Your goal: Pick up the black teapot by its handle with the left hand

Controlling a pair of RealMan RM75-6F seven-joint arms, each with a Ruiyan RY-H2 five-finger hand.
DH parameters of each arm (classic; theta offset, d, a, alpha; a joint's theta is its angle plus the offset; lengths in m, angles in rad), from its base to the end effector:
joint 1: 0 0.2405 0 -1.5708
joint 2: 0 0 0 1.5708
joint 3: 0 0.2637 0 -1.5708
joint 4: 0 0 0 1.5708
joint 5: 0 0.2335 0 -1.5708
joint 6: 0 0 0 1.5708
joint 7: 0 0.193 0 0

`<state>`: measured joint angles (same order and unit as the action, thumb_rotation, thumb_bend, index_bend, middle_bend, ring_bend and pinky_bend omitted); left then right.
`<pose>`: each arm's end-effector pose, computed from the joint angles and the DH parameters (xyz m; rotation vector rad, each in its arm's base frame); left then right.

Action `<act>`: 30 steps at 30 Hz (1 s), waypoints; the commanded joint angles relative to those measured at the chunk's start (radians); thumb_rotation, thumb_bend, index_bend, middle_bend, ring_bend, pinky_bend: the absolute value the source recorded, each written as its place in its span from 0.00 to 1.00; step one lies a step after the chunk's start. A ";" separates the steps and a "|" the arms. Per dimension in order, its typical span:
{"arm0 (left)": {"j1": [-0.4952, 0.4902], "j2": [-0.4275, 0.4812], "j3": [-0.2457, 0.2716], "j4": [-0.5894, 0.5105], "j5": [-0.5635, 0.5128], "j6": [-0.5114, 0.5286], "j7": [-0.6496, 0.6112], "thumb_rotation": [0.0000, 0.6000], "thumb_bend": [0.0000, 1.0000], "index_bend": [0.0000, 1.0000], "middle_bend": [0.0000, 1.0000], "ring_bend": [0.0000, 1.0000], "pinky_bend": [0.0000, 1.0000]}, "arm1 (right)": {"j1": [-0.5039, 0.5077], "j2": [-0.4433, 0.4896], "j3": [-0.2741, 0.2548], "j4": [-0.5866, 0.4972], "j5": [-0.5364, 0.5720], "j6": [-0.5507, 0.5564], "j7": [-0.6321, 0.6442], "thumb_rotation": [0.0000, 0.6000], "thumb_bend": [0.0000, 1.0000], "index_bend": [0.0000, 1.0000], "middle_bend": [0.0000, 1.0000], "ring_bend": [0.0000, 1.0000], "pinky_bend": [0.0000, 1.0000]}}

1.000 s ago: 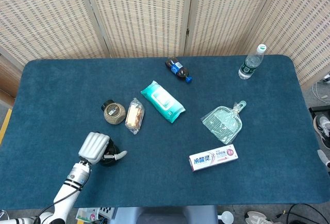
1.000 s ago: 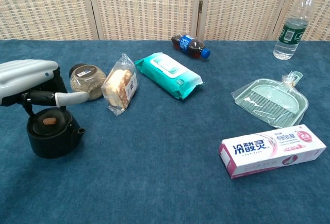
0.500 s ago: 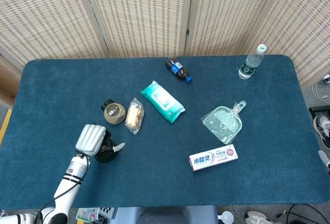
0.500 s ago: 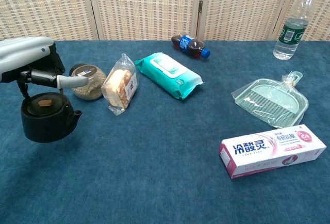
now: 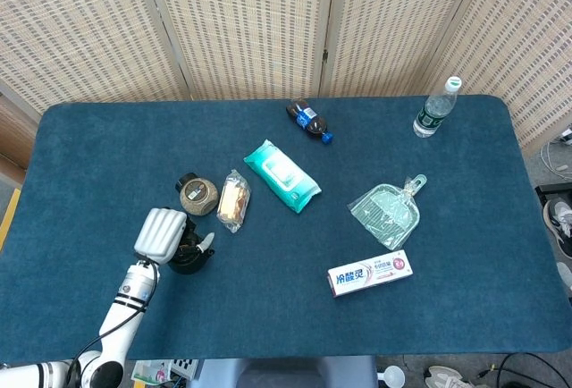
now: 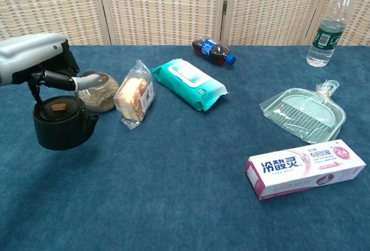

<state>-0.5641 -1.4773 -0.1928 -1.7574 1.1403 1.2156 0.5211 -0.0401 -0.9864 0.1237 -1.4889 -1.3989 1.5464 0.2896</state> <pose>-0.1409 0.3503 -0.0041 -1.6669 -0.9192 -1.0014 -0.3876 -0.2022 0.2402 1.1311 -0.8952 0.9051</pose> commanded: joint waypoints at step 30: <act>-0.071 -0.018 0.005 0.025 0.021 -0.050 -0.001 0.86 0.34 1.00 1.00 0.97 0.56 | -0.016 -0.009 0.000 0.025 0.006 -0.001 0.022 1.00 0.26 0.14 0.20 0.14 0.05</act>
<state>-0.6348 -1.4953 -0.1879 -1.7330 1.1619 1.1658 0.5202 -0.0556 -0.9954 0.1242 -1.4642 -1.3926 1.5450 0.3117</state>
